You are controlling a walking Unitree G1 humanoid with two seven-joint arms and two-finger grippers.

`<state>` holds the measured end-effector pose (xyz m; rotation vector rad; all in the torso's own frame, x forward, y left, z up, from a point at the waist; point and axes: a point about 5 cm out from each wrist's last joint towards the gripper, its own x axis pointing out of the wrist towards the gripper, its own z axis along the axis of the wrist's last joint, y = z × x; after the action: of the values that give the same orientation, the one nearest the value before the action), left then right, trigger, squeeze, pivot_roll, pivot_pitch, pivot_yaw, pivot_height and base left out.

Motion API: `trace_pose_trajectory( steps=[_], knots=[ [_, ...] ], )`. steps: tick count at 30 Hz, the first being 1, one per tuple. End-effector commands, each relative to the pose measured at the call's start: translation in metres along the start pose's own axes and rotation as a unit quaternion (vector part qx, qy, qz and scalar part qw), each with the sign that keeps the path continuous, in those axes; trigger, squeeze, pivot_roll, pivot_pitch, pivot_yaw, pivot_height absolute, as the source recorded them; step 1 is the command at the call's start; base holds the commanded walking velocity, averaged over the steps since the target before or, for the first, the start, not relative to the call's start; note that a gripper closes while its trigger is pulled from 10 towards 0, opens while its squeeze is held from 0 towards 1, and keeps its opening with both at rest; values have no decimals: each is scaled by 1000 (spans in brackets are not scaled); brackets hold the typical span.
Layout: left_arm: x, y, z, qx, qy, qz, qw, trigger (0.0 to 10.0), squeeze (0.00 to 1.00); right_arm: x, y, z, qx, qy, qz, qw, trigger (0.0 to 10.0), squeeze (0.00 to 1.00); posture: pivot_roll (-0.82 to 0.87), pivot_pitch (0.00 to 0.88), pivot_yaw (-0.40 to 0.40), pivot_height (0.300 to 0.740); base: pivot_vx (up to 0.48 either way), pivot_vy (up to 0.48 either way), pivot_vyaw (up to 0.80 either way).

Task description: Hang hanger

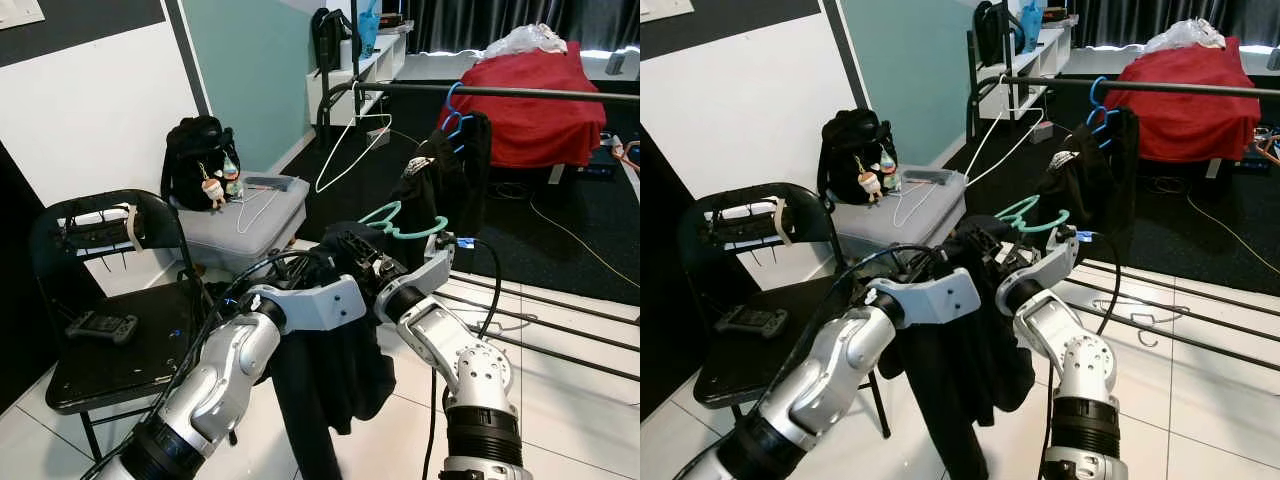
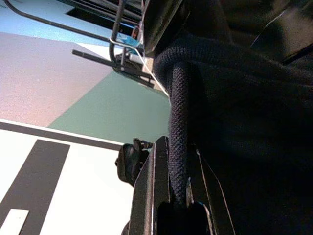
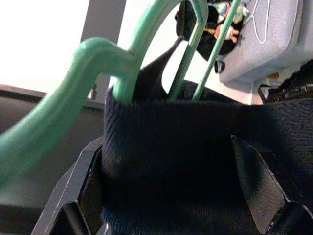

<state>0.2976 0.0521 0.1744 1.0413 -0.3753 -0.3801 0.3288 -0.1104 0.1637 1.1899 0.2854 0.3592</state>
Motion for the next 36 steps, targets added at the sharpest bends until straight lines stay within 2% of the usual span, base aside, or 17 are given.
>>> trace_pose_trajectory(
  steps=[1, 6, 12, 13, 15, 18, 36],
  knots=[
    [0, 10, 16, 5, -37, 38, 999, 10000, 0, 10, 11, -9, 28, 1, 18, 999, 10000, 0, -154, 0, 60, 740, 0, 0, 0],
    [2, 9, 28, 2, -56, 50, 997, 10000, 0, 11, 12, 1, 45, -31, 22, 998, 10000, 0, -154, 0, 60, 740, 0, 0, 0],
    [3, 6, 38, -1, -73, 56, 996, 10000, 0, 11, 13, 4, 55, -45, 25, 997, 10000, 0, -154, 0, 62, 740, 0, 0, 0],
    [3, 7, 40, 1, -78, 60, 995, 10000, 0, 12, 15, 6, 61, -55, 29, 996, 0, 0, -154, 0, 60, 740, 0, 0, 0],
    [3, 7, 40, 3, -79, 62, 995, 10000, 0, 12, 15, 6, 63, -59, 30, 996, 0, 0, -154, 0, 60, 740, 0, 0, 0],
    [4, 7, 41, 31, -84, 70, 994, 10000, 0, 12, 15, 7, 63, -62, 31, 996, 0, 0, -154, 0, 60, 740, 0, 0, 0],
    [2, 2, 48, 42, -118, 73, 989, 10000, 0, 14, 14, 6, 61, -60, 18, 996, 0, 0, -161, 0, 60, 740, 0, 0, 0]
  ],
)
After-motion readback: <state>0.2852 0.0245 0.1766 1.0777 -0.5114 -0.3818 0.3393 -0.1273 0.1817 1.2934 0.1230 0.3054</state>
